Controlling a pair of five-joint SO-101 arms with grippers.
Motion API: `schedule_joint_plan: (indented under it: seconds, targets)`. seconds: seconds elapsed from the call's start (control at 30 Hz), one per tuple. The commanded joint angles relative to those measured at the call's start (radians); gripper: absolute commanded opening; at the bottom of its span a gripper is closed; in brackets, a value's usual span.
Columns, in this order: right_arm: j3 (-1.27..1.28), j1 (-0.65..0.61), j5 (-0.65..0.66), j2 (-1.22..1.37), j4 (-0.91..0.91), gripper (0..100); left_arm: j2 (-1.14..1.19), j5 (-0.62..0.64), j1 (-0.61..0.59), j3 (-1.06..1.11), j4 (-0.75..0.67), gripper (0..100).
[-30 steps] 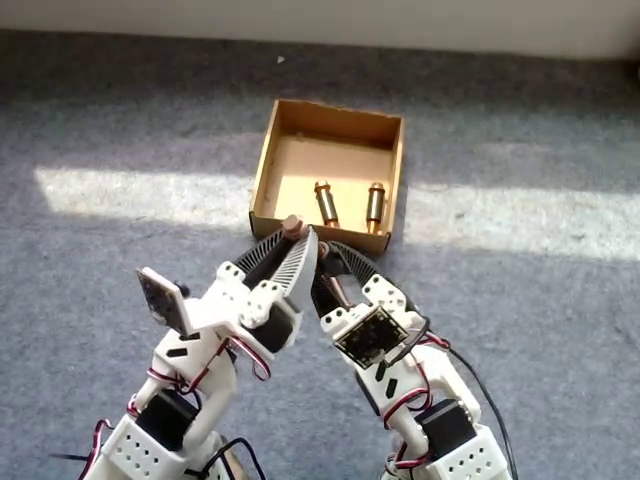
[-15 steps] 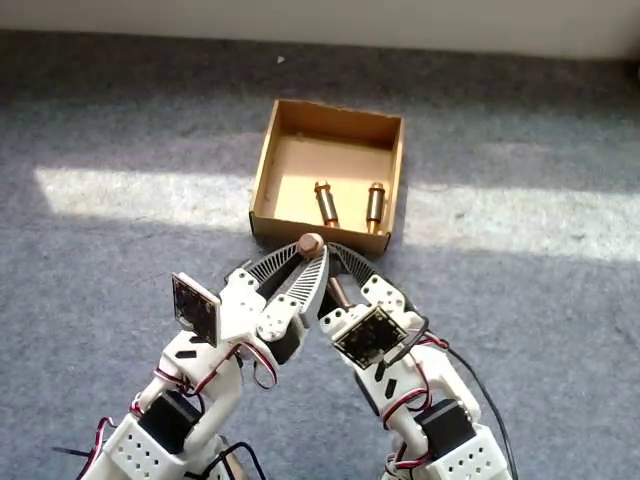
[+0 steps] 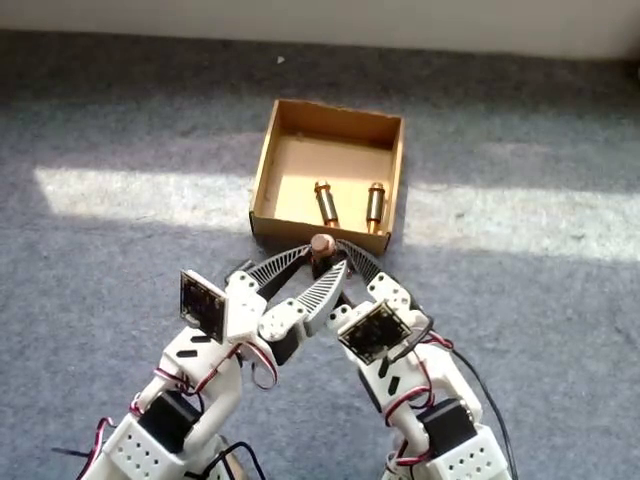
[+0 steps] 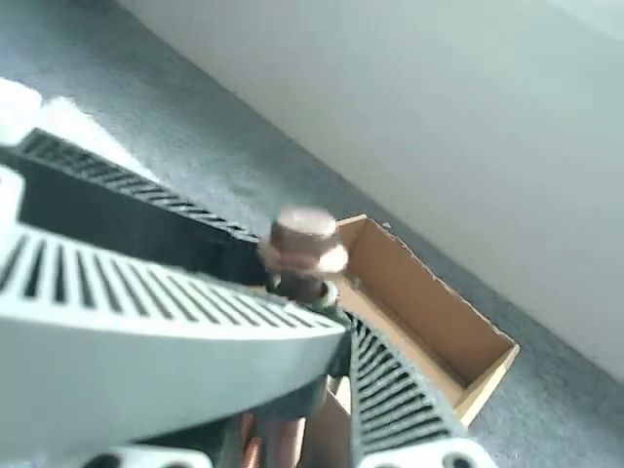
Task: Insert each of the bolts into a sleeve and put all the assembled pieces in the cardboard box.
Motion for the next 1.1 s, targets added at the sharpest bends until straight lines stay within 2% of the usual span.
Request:
schedule_joint_plan:
  seconds: [0.0,0.13,0.5,0.67,0.73,0.77,0.87,1.07]
  targets:
    - [0.007,0.021,0.0,-0.016,-0.038,0.5,-0.008,-0.012,0.015,-0.013,0.015,20]
    - [0.008,0.035,0.0,-0.016,-0.038,0.5,-0.01,-0.012,0.008,-0.013,0.014,20]
    - [0.11,0.225,0.0,-0.015,-0.035,0.5,-0.01,-0.014,0.008,-0.013,0.014,19]
    - [0.11,0.269,0.0,-0.013,-0.01,0.5,-0.012,-0.017,0.007,-0.015,0.012,6]
    - [0.11,0.285,0.0,-0.013,0.007,0.5,-0.012,-0.081,0.007,-0.015,0.012,0]
    - [0.11,0.292,0.0,-0.013,0.012,0.5,-0.012,-0.123,0.004,-0.015,0.015,1]
    - [0.111,0.321,-0.008,-0.013,0.016,0.5,-0.012,-0.164,-0.067,-0.007,0.018,1]
    - [0.111,0.374,-0.198,-0.013,0.012,0.5,-0.012,-0.166,-0.329,0.022,0.02,1]
